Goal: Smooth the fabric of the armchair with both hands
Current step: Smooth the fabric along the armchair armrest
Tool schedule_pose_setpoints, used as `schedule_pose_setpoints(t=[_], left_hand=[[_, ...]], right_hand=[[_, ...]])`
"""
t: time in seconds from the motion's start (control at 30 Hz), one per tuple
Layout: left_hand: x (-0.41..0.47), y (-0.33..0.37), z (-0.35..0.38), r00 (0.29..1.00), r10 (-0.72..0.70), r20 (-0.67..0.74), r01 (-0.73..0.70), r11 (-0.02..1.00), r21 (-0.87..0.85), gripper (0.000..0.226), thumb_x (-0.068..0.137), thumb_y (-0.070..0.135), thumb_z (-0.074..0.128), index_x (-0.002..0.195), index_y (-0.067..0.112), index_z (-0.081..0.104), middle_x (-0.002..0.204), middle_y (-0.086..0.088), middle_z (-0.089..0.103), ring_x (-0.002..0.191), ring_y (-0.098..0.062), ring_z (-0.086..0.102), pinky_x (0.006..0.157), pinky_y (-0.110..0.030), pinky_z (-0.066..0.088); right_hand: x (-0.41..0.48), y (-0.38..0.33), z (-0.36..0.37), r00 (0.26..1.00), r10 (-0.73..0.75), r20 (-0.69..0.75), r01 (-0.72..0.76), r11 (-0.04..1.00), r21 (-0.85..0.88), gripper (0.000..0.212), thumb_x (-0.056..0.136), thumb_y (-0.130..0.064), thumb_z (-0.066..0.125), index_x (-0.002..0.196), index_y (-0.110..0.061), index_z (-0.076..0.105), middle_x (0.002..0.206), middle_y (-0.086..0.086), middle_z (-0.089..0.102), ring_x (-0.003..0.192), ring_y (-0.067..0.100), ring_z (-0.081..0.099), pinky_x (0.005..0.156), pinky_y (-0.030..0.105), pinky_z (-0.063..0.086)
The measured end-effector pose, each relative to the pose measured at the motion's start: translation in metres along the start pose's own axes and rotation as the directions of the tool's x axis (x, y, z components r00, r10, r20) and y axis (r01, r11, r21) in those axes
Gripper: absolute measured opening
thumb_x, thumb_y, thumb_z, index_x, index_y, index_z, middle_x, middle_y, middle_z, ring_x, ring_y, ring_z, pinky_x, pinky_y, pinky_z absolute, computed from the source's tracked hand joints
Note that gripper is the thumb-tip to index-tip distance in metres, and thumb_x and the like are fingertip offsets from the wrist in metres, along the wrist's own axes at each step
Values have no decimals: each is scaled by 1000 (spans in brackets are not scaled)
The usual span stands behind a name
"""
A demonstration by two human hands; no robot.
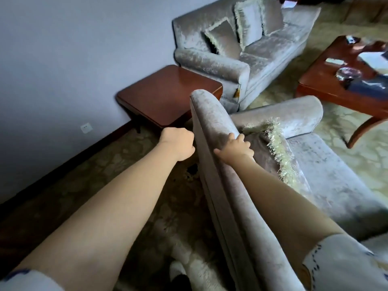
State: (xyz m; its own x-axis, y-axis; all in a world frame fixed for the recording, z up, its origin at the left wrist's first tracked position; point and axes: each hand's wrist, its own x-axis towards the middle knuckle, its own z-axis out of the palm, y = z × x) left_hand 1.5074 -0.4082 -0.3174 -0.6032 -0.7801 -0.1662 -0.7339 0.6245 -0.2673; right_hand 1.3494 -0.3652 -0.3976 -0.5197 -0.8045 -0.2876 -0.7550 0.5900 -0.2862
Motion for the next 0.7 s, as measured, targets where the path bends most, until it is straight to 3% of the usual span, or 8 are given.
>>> schedule_pose_setpoints(t=[0.13, 0.27, 0.37, 0.47, 0.57, 0.7], left_hand=[[59, -4, 6, 1000, -5, -18, 3, 996, -87, 27, 93, 36, 39, 100, 15, 55, 84, -1, 52, 77, -25, 53, 63, -32, 38], [96, 11, 29, 998, -7, 61, 17, 987, -162, 38, 93, 43, 39, 110, 16, 58, 102, -6, 61, 89, -28, 58, 64, -31, 39], [113, 32, 49, 984, -97, 148, 137, 946, -293, 56, 90, 53, 38, 123, 10, 51, 118, -11, 58, 103, -31, 58, 67, -33, 40], [133, 52, 63, 943, -169, 287, 302, 797, -522, 77, 88, 59, 39, 138, 1, 33, 131, -16, 42, 113, -35, 51, 77, -39, 44], [157, 65, 65, 874, -224, 432, 476, 578, -663, 96, 86, 54, 49, 144, -6, 3, 141, -25, 25, 120, -38, 44, 90, -41, 45], [189, 69, 60, 773, -395, 496, 616, 280, -736, 109, 70, 50, 69, 144, 2, 6, 140, -23, 29, 118, -40, 46, 93, -45, 48]], right_hand=[[4, -3, 34, 989, 148, -26, -149, 987, -64, 109, 66, -71, 60, 142, -12, 9, 141, 22, 27, 124, 46, 35, 93, 60, 37], [11, 2, 44, 984, 127, -123, -132, 991, -33, 108, 60, -75, 56, 140, -15, 15, 133, 21, 36, 118, 43, 40, 87, 54, 39], [15, 5, 51, 976, 115, -185, -123, 992, -29, 110, 54, -79, 43, 140, -16, 16, 132, 19, 39, 117, 41, 40, 89, 53, 39], [17, 7, 55, 972, 116, -207, -120, 993, -8, 115, 45, -80, 28, 141, -18, 17, 132, 16, 40, 116, 38, 40, 89, 52, 37], [20, 10, 57, 970, 100, -221, -106, 994, -15, 112, 49, -79, 38, 141, -20, 17, 135, 15, 39, 117, 38, 39, 91, 52, 34], [23, 13, 60, 965, 91, -245, -95, 995, -2, 111, 54, -78, 51, 141, -19, 18, 138, 17, 36, 122, 38, 35, 96, 54, 29]])
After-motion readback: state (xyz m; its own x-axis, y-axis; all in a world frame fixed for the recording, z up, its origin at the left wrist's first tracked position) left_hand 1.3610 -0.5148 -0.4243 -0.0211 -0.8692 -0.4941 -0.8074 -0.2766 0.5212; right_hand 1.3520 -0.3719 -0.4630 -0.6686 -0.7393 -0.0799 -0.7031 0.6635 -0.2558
